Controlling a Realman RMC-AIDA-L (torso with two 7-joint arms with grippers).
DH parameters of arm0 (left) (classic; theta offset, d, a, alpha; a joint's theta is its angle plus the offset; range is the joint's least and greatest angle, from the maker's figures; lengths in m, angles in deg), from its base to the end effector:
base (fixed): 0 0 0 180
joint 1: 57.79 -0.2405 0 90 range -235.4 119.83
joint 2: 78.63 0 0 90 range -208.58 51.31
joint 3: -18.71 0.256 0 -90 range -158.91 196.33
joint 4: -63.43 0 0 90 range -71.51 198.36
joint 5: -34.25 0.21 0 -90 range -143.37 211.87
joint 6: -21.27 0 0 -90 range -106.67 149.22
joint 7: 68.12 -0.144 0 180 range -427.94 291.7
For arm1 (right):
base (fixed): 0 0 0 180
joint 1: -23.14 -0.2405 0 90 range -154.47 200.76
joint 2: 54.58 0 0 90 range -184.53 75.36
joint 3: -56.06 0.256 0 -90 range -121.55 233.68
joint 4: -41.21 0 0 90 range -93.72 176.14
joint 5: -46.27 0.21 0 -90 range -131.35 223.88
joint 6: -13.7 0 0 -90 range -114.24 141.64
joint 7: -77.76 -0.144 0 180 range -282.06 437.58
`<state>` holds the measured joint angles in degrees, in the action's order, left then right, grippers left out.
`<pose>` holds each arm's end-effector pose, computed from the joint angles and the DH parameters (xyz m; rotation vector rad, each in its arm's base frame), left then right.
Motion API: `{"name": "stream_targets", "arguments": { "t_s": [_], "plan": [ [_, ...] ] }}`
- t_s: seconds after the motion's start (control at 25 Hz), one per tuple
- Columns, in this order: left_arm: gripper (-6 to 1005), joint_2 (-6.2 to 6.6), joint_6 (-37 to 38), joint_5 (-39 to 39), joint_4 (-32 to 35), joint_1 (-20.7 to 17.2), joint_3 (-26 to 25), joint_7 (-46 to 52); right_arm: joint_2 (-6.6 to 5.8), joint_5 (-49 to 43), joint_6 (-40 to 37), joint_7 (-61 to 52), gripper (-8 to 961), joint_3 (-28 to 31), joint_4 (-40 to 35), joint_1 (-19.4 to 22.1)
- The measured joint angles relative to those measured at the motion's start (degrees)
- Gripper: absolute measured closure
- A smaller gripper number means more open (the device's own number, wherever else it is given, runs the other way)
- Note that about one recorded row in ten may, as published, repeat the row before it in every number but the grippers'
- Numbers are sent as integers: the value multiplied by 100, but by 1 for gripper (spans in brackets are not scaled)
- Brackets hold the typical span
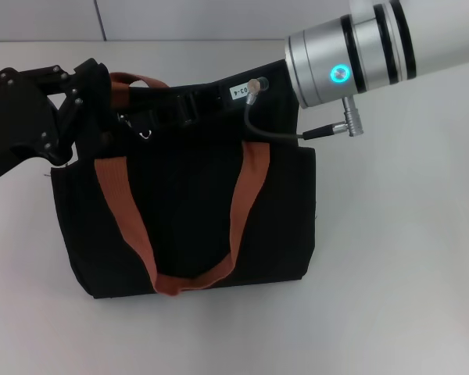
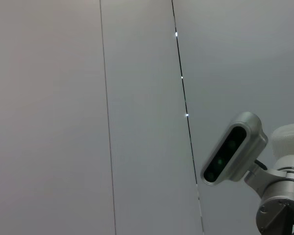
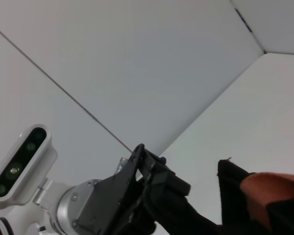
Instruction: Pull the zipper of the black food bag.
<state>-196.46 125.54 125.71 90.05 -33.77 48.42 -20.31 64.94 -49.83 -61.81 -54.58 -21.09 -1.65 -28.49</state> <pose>-0.2679 0.2928 0.0439 -2.2536 -0.0935 -1.1992 0.0667 0.3796 -0.0668 2.7442 -1.0923 -0.5529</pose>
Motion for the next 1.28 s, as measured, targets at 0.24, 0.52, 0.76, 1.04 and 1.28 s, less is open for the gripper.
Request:
{"name": "stream_targets", "arguments": {
  "t_s": [0.24,0.52,0.76,1.04,1.28],
  "plan": [
    [970,9,-5,4,0,4,-45,18,0,-500,67,-397,954,5,-601,321],
    [970,25,-47,4,0,22,-129,41,1,-953,75,-798,951,-6,-1433,825],
    [970,38,-73,6,0,25,-241,103,2,-1516,18,-1255,951,23,-2551,1475],
    [970,42,-152,6,0,25,-253,113,10,-1663,-192,-1304,950,300,-3035,1917],
    [970,49,-234,5,1,24,-264,120,11,-1680,-324,-1250,950,682,-3316,2220]
  ]
}}
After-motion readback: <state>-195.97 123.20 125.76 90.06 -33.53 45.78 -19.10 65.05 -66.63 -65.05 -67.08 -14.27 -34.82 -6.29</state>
